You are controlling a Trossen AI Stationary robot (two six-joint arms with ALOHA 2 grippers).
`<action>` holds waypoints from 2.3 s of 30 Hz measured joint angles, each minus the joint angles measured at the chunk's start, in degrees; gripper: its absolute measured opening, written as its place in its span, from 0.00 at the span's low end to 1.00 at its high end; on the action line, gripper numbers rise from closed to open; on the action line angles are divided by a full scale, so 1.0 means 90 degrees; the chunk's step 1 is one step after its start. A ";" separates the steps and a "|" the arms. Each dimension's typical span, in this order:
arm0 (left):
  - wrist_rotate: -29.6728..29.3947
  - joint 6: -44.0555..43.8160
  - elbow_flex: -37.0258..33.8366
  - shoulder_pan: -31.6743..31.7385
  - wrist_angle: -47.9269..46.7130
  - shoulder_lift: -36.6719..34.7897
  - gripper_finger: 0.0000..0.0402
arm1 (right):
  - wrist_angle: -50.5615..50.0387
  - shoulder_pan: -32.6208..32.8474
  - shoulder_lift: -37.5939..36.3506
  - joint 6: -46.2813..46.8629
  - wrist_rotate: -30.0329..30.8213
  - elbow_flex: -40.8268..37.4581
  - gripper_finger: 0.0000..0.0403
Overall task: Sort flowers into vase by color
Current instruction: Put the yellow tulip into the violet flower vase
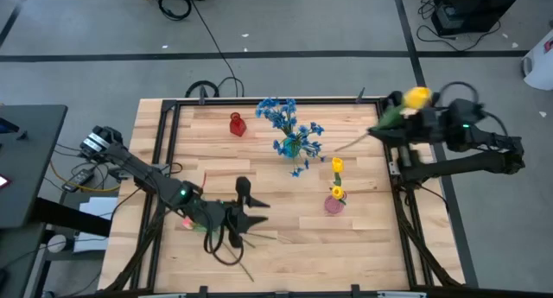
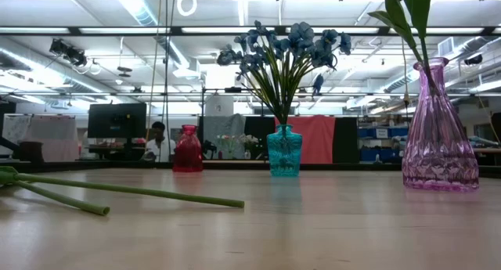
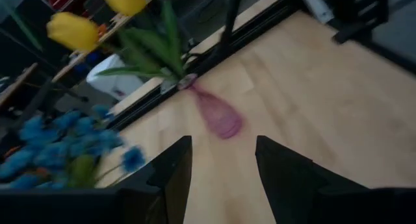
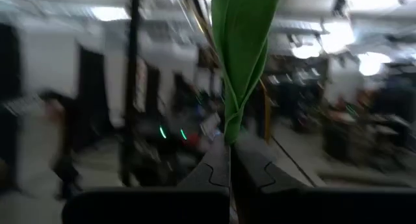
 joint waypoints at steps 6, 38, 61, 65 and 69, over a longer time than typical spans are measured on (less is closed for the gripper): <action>-0.0007 -0.0417 0.0002 -0.0140 0.0622 0.0616 0.44 | 0.0072 0.0187 -0.0659 0.1034 -0.0476 -0.0219 0.02; -0.0299 -0.2221 0.0005 -0.0126 0.3199 0.2320 0.44 | -0.0298 0.1275 -0.1330 0.1797 0.0560 -0.2847 0.02; -0.0429 -0.2560 0.0005 -0.0126 0.3196 0.2320 0.44 | 0.1400 0.2503 -0.0456 0.0150 0.2006 -0.4334 0.02; -0.0535 -0.2550 0.0005 -0.0126 0.3199 0.2319 0.44 | 0.1583 0.2674 -0.0130 -0.0090 0.2554 -0.4389 0.02; -0.0617 -0.2215 0.0007 -0.0126 0.3249 0.2319 0.44 | 0.1934 0.2734 0.0166 -0.0527 0.3032 -0.4402 0.02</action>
